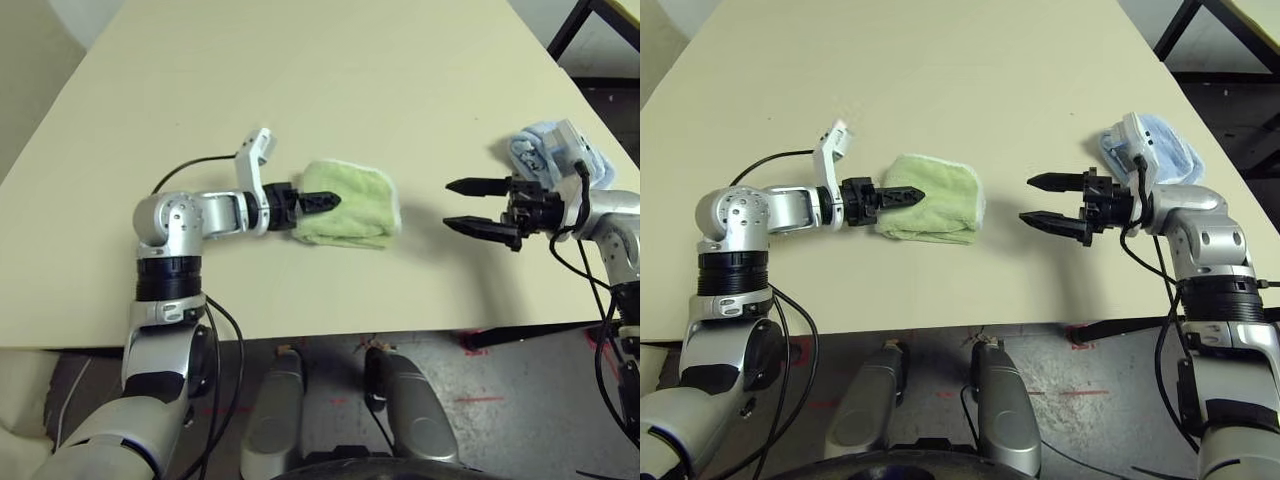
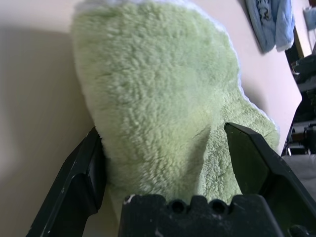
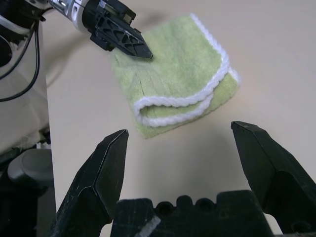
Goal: Fold the towel and set it aside.
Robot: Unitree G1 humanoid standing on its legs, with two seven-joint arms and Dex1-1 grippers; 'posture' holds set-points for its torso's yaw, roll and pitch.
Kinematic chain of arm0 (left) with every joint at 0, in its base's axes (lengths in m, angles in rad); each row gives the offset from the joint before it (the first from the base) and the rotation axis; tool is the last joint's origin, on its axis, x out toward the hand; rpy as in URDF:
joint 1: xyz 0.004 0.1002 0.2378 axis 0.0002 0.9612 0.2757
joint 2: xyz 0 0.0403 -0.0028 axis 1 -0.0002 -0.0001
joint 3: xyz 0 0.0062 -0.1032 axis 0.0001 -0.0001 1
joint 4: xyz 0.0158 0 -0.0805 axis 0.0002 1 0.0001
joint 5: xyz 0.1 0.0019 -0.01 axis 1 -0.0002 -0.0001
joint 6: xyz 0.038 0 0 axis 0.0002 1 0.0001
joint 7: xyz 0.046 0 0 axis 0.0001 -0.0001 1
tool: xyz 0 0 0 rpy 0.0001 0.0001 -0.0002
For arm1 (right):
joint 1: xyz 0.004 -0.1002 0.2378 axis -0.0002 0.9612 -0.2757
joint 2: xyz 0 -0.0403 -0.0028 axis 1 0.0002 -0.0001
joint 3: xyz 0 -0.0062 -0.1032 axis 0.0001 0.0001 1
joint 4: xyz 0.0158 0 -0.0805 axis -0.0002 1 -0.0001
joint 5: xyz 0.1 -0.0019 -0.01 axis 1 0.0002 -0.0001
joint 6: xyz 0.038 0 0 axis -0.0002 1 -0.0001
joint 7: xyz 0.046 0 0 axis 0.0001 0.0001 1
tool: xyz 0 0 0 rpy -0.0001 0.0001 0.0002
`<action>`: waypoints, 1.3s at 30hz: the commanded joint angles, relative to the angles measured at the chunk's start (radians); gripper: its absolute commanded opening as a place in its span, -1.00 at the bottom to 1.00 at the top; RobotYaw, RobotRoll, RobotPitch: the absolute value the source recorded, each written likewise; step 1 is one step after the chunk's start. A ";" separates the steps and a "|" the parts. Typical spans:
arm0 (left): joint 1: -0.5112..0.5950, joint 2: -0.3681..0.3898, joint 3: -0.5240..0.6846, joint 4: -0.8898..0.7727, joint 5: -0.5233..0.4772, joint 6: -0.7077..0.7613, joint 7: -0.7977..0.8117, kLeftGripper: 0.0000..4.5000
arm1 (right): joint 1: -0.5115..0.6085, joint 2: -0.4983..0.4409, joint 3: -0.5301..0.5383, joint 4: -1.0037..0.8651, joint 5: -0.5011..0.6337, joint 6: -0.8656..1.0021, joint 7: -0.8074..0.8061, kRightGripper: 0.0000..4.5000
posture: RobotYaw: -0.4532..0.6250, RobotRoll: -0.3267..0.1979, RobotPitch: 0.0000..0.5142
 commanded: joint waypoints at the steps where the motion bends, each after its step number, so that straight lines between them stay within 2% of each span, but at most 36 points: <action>1: 0.019 -0.016 -0.043 0.054 0.029 -0.002 -0.015 1.00 | 0.020 -0.007 0.003 -0.021 -0.005 -0.025 -0.007 0.99 | -0.06 0.25 -0.40; 5: 0.030 -0.023 -0.026 0.073 0.044 -0.031 -0.012 0.59 | 0.017 0.002 0.011 -0.015 -0.010 -0.043 -0.016 1.00 | -0.05 0.25 -0.39; 10: 0.055 -0.048 0.059 0.019 0.030 -0.034 0.030 -0.32 | -0.003 0.021 0.013 0.007 -0.006 -0.046 -0.027 1.00 | 0.00 0.25 -0.37; 14: 0.078 -0.072 0.150 -0.061 0.002 -0.009 0.078 -0.97 | -0.031 0.037 0.025 0.051 -0.019 -0.061 -0.025 1.00 | 0.04 0.25 -0.35; 16: 0.085 -0.093 0.217 -0.107 -0.017 -0.005 0.113 -0.99 | -0.053 0.047 0.033 0.081 -0.027 -0.073 -0.023 1.00 | 0.08 0.25 -0.34; 19: 0.093 -0.133 0.389 -0.210 -0.057 -0.003 0.208 -0.99 | -0.101 0.074 0.044 0.148 -0.042 -0.101 -0.024 1.00 | 0.08 0.25 -0.34; 26: 0.119 -0.149 0.652 -0.352 -0.080 -0.064 0.398 -0.99 | -0.169 0.116 0.060 0.263 -0.071 -0.158 -0.013 1.00 | 0.08 0.25 -0.34; 27: 0.131 -0.141 0.687 -0.366 -0.077 -0.082 0.422 -0.99 | -0.174 0.123 0.063 0.271 -0.074 -0.164 -0.012 1.00 | 0.29 0.25 -0.30; 28: 0.148 -0.132 0.721 -0.377 -0.064 -0.116 0.451 -0.99 | -0.184 0.133 0.066 0.286 -0.079 -0.172 -0.011 1.00 | 0.32 0.25 -0.30; 33: 0.174 -0.132 0.829 -0.358 -0.048 -0.273 0.580 -0.99 | -0.232 0.163 0.081 0.363 -0.104 -0.215 0.000 1.00 | 0.38 0.25 -0.29; 39: 0.199 -0.152 0.843 -0.323 -0.044 -0.425 0.684 -0.99 | -0.270 0.182 0.088 0.422 -0.121 -0.249 0.008 1.00 | 0.40 0.25 -0.29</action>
